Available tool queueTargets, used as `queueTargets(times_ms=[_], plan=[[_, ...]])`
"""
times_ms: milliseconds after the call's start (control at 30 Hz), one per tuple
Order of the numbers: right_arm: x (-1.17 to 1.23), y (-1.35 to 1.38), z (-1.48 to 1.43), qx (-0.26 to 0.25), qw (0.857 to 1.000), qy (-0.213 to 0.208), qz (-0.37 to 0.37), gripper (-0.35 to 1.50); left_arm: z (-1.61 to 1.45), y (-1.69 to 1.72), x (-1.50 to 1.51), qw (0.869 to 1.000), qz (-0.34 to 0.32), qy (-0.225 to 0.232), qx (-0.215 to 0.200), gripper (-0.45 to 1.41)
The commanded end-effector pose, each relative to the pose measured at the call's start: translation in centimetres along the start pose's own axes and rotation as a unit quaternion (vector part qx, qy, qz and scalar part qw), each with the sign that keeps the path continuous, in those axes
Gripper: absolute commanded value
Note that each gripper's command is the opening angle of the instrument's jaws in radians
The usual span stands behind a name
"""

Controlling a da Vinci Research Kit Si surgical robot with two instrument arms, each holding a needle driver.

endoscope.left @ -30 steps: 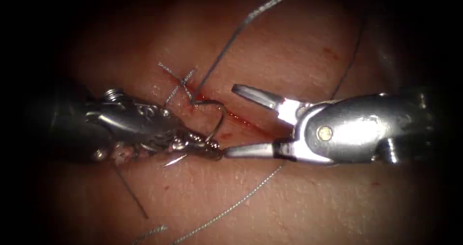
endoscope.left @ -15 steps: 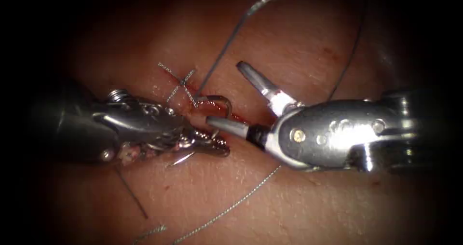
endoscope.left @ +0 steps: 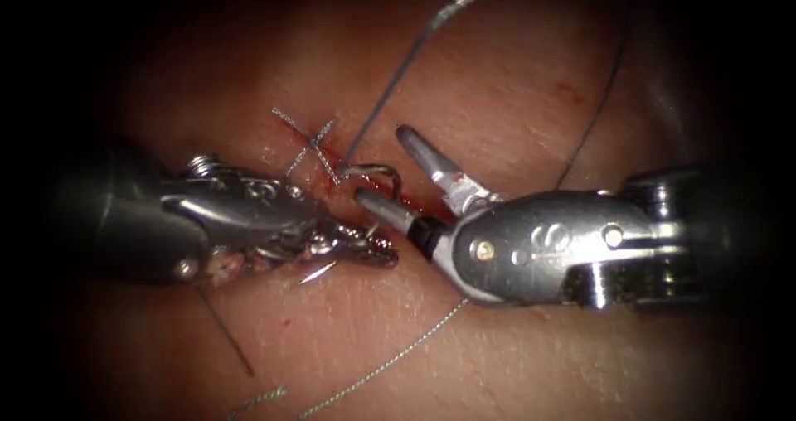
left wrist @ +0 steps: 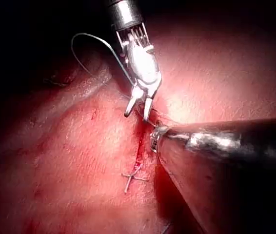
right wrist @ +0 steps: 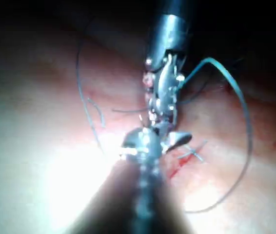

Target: Wound Closure

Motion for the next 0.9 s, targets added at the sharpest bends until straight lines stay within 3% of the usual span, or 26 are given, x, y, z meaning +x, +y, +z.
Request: queueTargets(times_ms=[33, 67, 100, 367, 433, 467, 500, 567, 633, 667, 767, 900], plan=[[-0.04, -0.07, 0.05, 0.008, 1.000, 0.002, 0.014, -0.11, 0.07, 0.01, -0.03, 1.000, -0.003, -0.001, -0.001, -0.45], [-0.04, -0.07, 0.05, 0.008, 1.000, 0.002, 0.014, -0.11, 0.07, 0.01, -0.03, 1.000, -0.003, -0.001, -0.001, -0.45], [-0.02, -0.06, 0.04, 0.015, 0.999, 0.008, 0.030, -0.35, 0.08, 0.01, -0.03, 1.000, 0.006, 0.000, -0.001, -0.45], [-0.02, -0.02, -0.01, 0.025, 0.998, 0.020, 0.050, -0.35, 0.08, 0.00, -0.03, 0.998, 0.054, 0.006, 0.016, -0.45], [-0.06, 0.05, -0.02, 0.028, 0.998, 0.021, 0.050, -0.35, 0.08, -0.03, 0.00, 0.994, 0.107, 0.007, 0.024, 0.27], [-0.07, 0.08, -0.02, 0.028, 0.998, 0.021, 0.050, -0.35, 0.07, -0.05, 0.01, 0.993, 0.118, 0.009, 0.029, 0.39], [-0.07, 0.08, -0.02, 0.028, 0.998, 0.021, 0.050, -0.35, 0.07, -0.05, 0.01, 0.993, 0.118, 0.009, 0.029, 0.39], [-0.11, 0.18, -0.02, 0.030, 0.998, 0.023, 0.051, -0.35, 0.03, -0.08, 0.05, 0.992, 0.126, 0.011, 0.030, 0.76], [-0.13, 0.22, -0.01, 0.034, 0.998, 0.025, 0.051, -0.35, 0.01, -0.08, 0.06, 0.992, 0.125, 0.011, 0.030, 0.83], [-0.17, 0.33, 0.04, 0.040, 0.997, 0.037, 0.053, -0.35, -0.04, -0.09, 0.09, 0.992, 0.122, 0.014, 0.031, 1.08], [-0.24, 0.45, 0.15, 0.049, 0.996, 0.057, 0.039, -0.35, -0.11, -0.08, 0.09, 0.992, 0.119, 0.014, 0.030, 1.15], [-0.33, 0.58, 0.30, 0.067, 0.994, 0.088, -0.015, -0.35, -0.14, -0.08, -0.02, 0.991, 0.131, 0.013, 0.032, 1.10]])
